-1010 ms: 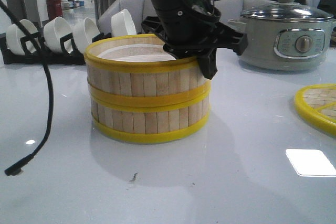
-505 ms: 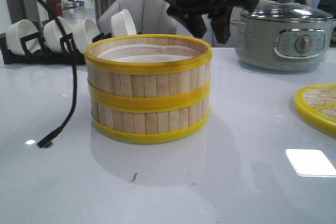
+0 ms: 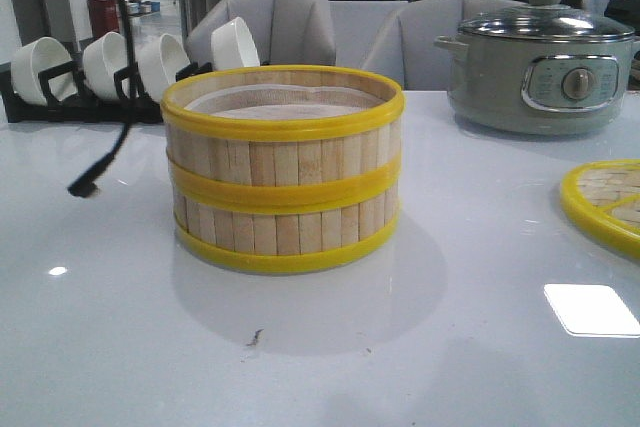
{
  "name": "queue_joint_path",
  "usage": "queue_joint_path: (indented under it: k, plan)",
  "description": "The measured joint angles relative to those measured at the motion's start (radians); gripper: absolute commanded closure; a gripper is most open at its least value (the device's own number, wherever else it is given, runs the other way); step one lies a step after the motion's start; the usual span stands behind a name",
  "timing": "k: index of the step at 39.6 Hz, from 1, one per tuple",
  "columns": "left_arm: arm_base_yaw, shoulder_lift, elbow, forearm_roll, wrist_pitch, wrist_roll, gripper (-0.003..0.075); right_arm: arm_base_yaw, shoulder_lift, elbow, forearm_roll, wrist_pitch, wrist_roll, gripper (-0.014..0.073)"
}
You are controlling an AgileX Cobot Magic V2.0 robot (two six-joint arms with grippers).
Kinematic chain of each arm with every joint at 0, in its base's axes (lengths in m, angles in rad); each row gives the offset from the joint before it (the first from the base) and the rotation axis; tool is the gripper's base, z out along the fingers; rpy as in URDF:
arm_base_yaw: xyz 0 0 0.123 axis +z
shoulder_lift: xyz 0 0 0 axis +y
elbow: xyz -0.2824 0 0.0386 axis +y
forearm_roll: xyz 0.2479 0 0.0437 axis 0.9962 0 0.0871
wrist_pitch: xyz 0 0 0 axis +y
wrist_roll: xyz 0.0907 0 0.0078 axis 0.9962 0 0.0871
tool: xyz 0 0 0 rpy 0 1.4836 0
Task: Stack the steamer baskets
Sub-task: 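Withdraw the left gripper away from the stacked baskets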
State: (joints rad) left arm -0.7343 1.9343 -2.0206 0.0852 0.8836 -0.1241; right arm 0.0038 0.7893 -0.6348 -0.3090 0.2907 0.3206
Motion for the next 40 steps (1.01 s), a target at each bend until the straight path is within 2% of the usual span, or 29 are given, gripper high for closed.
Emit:
queue_joint_path:
  k: [10,19,28,40]
  plan:
    - [0.134,-0.174,0.012,0.0,0.053,0.0,0.0627,0.0,0.0,0.0,0.0,0.012,0.0,0.0188]
    - [0.273,-0.359,0.106,0.0,0.044,0.0,0.0627,0.0,0.0,0.0,0.0,0.014,0.0,0.0188]
    - [0.389,-0.552,0.32,0.002,-0.008,0.0,0.0627,0.0,0.0,0.0,0.0,0.014,0.0,0.0188]
    - [0.418,-0.846,0.681,0.008,-0.162,-0.013,0.0627,0.008,0.0,0.0,0.0,0.002,0.0,0.0188]
